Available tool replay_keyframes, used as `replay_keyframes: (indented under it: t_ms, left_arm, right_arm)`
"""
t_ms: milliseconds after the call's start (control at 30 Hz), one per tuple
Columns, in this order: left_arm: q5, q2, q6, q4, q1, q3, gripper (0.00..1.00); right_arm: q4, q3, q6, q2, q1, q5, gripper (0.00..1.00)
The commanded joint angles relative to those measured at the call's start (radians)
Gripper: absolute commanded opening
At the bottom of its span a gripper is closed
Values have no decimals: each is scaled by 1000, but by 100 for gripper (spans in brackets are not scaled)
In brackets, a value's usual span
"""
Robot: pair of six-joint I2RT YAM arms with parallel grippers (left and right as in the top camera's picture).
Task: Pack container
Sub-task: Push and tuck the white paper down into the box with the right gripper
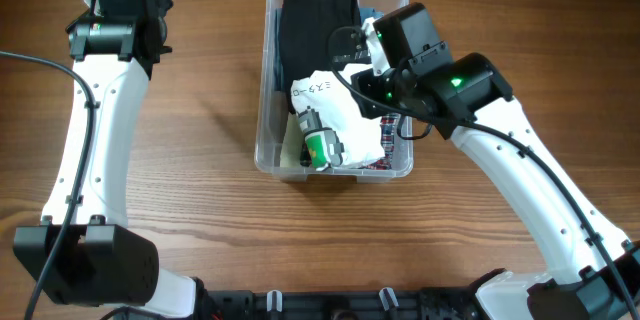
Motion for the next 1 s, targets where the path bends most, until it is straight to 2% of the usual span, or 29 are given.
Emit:
replay_keyframes:
  t_ms: [0,67,267,433,533,867,967]
  left_arm:
    - [-17,5,4,2,4,-1,100]
    - [-17,5,5,2,4,-1,100]
    - [-17,5,4,2,4,-1,100]
    - [-17,5,5,2,4,-1,100]
    - [-17,5,4,2,4,-1,100]
    - [-17,5,5,2,4,-1,100]
    - [-17,5,5,3,4,-1,100]
  right_arm:
    - [23,-47,17,27,0,-42,11]
    - [35,-79,27,42,0,-43,7]
    - [71,-193,117,111,5,-60,7]
    - [178,-299,110,180,23,-95,7]
    - [198,-303,103,194,24,-96,5]
    - [190,-249,86,51,24,-96,5]
    - [188,-249,88,-2,29,-150,6]
